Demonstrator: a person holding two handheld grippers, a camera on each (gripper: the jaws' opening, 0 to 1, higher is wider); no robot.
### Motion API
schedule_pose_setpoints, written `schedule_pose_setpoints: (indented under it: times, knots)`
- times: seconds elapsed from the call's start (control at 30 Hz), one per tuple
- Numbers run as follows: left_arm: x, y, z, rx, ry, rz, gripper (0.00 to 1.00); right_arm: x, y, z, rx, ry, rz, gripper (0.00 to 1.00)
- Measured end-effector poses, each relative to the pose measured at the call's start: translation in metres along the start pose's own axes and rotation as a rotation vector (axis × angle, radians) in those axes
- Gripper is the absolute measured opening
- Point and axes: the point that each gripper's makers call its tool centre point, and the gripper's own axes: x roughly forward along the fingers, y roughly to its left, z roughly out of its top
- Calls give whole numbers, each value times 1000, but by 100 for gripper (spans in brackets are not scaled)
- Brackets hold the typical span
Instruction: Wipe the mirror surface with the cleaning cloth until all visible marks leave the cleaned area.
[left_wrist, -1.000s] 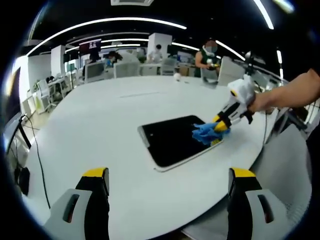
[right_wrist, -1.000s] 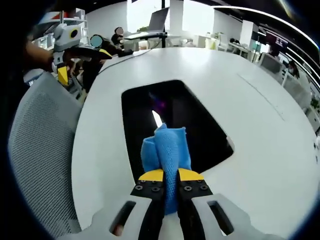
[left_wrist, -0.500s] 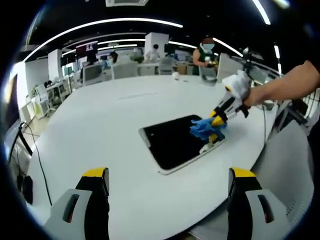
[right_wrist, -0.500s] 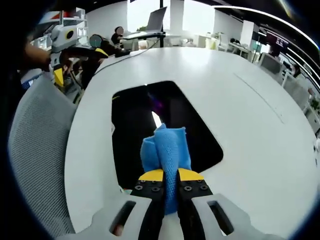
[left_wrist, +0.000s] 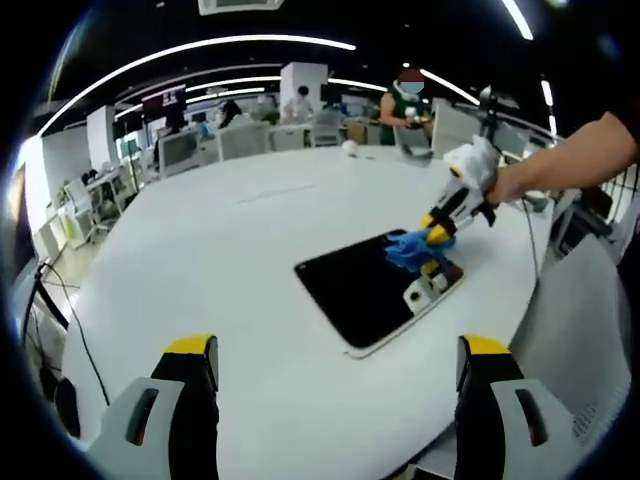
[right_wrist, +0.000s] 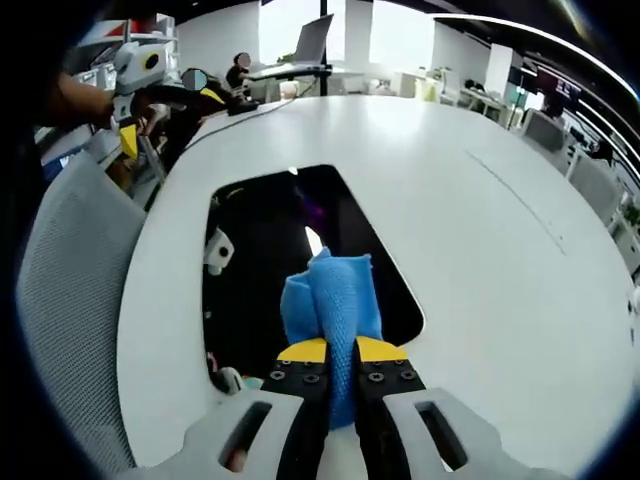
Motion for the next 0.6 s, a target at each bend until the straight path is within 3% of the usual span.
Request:
schedule_pose_setpoints:
  times: [0.23,0.6]
  knots:
    - [5,6,-1,35,16,-10,100,3,-9,2,-1,-4,6,3]
    - [7,13,8,21,-1,-5,100,6,-23,6,1,-2,6,3]
